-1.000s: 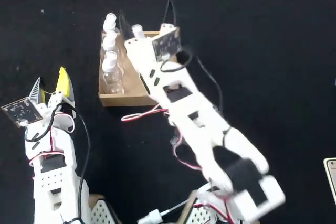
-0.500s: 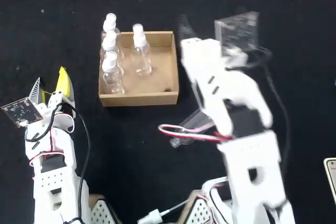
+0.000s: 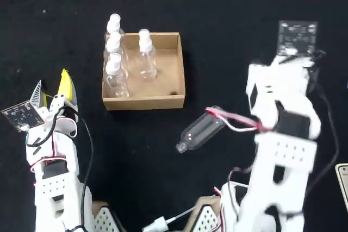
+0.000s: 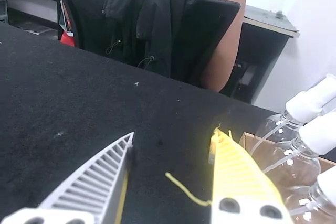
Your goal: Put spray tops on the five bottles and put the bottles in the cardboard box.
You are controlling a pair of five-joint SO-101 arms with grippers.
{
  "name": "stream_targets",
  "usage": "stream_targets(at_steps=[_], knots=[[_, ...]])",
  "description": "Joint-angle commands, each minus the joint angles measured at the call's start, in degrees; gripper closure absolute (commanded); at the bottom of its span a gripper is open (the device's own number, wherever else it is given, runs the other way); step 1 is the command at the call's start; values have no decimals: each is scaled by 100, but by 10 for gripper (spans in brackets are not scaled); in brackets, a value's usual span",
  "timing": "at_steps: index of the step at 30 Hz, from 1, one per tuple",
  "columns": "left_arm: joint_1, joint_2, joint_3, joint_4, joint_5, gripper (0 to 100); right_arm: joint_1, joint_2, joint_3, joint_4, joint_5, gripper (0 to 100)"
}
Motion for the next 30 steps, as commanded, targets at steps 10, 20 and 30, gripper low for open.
stream_targets(at_steps=[10,20,30], knots=[[84,-18,119,-132,-26,791,-949,532,-171,2251,3455,600],[84,-18,119,-132,-26,791,-1609,541,-119,3033,4703,737],[57,-18,119,-132,-26,791,-1609,1059,-119,3604,7648,603]])
